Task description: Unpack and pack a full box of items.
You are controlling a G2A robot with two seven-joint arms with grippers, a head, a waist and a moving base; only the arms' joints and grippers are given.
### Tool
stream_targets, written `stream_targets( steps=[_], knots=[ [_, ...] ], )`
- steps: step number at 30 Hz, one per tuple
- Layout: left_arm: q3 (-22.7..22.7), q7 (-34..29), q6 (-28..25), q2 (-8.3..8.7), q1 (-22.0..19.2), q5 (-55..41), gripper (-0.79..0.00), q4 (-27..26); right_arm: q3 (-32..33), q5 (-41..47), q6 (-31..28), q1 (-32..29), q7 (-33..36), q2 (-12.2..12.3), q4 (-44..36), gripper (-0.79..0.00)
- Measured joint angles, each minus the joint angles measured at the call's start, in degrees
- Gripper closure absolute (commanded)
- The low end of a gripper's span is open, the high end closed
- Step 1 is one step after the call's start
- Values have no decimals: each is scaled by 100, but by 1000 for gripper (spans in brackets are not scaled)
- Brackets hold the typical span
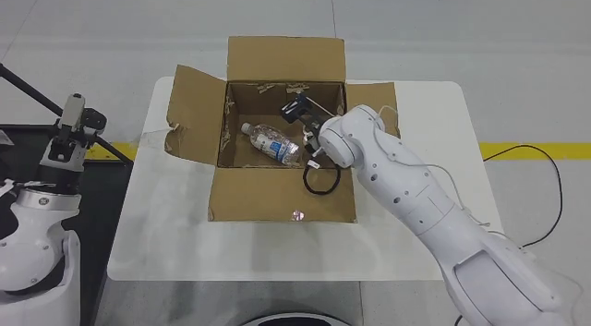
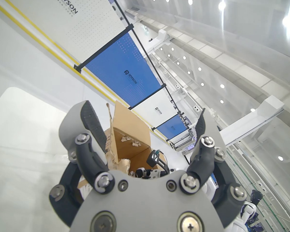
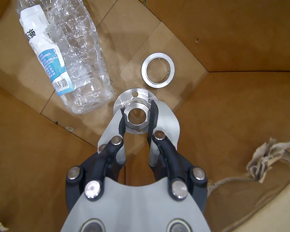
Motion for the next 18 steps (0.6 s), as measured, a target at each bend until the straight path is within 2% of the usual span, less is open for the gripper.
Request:
stream_targets(
  steps=[1,2,3,6,13,18],
  knots=[
    [-4,-124,61,11,13,18,-785,1,-21,1,-8,25,0,-25,49,-477],
    [-6,-265,131,24,28,63,-785,6,-52,-14,-24,55,7,-56,103,-536],
    [8,-372,179,33,39,97,-785,13,-74,-38,-33,75,20,-76,133,-646],
    [76,-650,315,60,37,192,-785,52,-101,-90,-35,106,47,-125,174,-785],
    [338,-857,362,105,-169,432,-785,205,244,-79,-54,73,13,-75,-142,-785],
    [616,-1095,255,140,-388,560,-785,357,1304,200,-66,-313,159,239,-1306,-785]
  ],
)
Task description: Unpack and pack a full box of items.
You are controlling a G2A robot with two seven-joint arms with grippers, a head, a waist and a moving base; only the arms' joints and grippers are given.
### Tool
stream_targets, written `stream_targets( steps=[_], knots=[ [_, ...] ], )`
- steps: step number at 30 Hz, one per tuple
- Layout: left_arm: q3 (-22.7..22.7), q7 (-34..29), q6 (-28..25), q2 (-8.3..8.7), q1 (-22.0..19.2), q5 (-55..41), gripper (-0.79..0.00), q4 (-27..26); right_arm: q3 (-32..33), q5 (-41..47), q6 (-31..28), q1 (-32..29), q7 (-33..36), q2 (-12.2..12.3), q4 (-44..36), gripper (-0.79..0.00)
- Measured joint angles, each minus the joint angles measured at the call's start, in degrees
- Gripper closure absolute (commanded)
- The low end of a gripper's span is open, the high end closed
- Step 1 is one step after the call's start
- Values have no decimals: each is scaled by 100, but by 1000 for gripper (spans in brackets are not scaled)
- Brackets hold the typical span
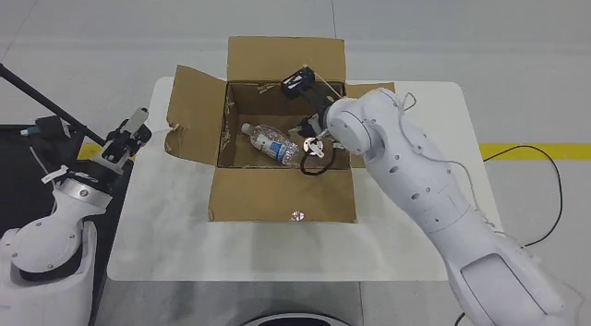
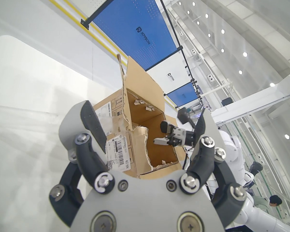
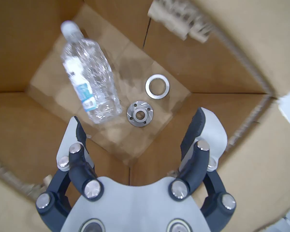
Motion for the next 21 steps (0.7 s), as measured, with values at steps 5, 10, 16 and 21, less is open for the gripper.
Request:
stream_targets(
  steps=[5,10,16,21],
  knots=[
    [350,-256,-82,32,-229,171,-785,99,1417,430,84,-679,332,318,-1343,-785],
    [583,-492,-84,60,-401,186,-785,111,2409,1024,16,-1089,646,480,-2053,-785],
    [860,-656,-52,91,-598,273,-785,82,2566,1095,-20,-1125,718,503,-2125,-785],
    [1102,-702,-66,108,-747,331,-785,62,2567,1095,-20,-1124,718,503,-2126,-785]
  ],
)
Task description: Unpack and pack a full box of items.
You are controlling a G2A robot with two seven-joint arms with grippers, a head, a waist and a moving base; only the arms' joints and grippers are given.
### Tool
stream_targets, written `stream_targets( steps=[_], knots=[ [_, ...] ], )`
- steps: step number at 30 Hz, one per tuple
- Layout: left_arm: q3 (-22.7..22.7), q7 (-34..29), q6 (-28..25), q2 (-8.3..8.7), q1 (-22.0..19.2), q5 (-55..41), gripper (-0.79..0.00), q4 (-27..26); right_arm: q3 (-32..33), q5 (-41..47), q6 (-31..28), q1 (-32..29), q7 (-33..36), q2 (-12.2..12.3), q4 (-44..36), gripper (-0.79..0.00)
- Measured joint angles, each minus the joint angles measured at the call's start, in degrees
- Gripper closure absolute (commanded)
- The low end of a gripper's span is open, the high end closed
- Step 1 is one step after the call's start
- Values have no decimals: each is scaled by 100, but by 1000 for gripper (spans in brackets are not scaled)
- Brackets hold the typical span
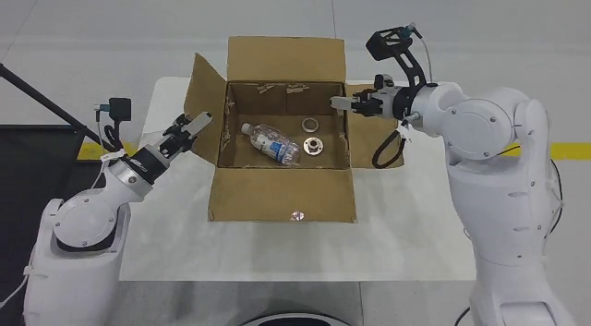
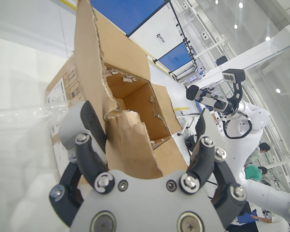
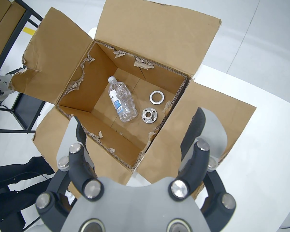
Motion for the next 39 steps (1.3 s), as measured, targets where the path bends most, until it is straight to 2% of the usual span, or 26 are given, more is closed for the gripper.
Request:
stream_targets(
  steps=[3,5,11,14,20,24,32,39],
  knots=[
    [148,-70,-12,10,-93,2,-785,11,169,198,73,-90,-160,16,105,-785],
    [255,-146,-43,19,-167,23,-785,18,498,629,164,-79,-168,49,291,-785],
    [555,-289,-73,34,-395,-44,-785,131,1435,1823,297,345,271,180,1290,-785],
    [718,-372,-53,40,-519,-59,-785,234,1636,1748,353,538,448,266,1867,-785],
    [1072,-632,32,50,-848,-109,-785,629,1480,1223,219,937,711,388,3202,-785],
    [1259,-769,106,59,-1019,-54,-785,838,1300,1193,-27,1157,860,421,3937,-785],
    [1473,-944,325,92,-1177,122,-785,988,914,1946,-564,1347,1371,391,4858,-785],
    [1507,-876,373,120,-1178,156,-785,975,525,2832,-804,1465,1427,328,5294,-785]
  ],
)
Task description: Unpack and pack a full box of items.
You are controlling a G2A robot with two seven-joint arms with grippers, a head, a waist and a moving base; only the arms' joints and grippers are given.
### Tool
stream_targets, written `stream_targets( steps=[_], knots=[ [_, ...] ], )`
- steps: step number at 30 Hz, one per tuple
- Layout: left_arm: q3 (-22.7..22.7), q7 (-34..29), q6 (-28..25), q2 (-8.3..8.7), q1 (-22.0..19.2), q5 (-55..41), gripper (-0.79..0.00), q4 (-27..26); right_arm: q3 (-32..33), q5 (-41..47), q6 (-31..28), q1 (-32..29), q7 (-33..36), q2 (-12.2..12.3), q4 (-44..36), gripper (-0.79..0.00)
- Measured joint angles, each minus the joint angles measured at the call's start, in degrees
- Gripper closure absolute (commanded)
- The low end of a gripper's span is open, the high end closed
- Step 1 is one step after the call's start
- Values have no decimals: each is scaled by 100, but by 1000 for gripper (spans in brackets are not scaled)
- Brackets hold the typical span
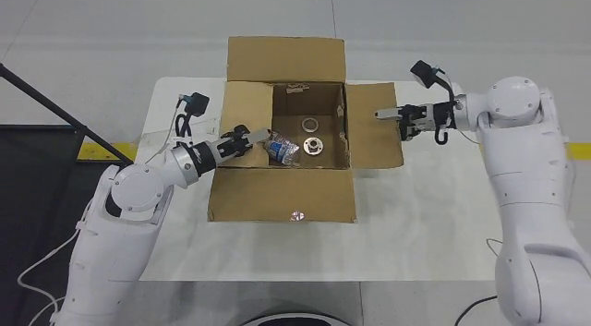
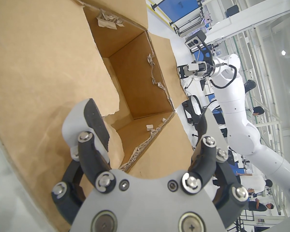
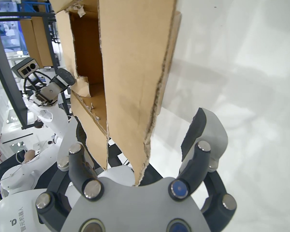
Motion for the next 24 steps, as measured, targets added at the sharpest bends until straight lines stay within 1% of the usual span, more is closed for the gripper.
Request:
stream_targets(
  steps=[4,6,10,13,16,17,20,24],
  knots=[
    [-72,135,-27,18,61,-39,-785,-117,-243,728,-43,53,0,24,-33,-785],
    [-182,211,-43,34,119,-102,-785,-248,-387,1142,-11,64,0,59,-172,-785],
    [-619,387,-46,83,350,-246,-785,-541,-687,1852,124,47,0,165,-665,-785],
    [-1092,533,-60,130,681,-291,-785,-760,-868,2282,275,-3,0,255,-1198,-785],
    [-1618,569,-114,169,1122,-517,-785,-979,-1006,2608,403,-83,0,331,-1774,-785],
    [-1841,520,-167,184,1339,-648,-785,-1061,-1028,2647,445,-114,-1,353,-1995,-785],
    [-2326,161,-366,219,1916,-988,-785,-1250,-1090,2564,528,-218,-205,373,-2465,-785],
    [-2663,-458,-588,246,2531,-1602,-785,-1345,-1371,2289,684,-374,-705,345,-2914,-785]
  ],
)
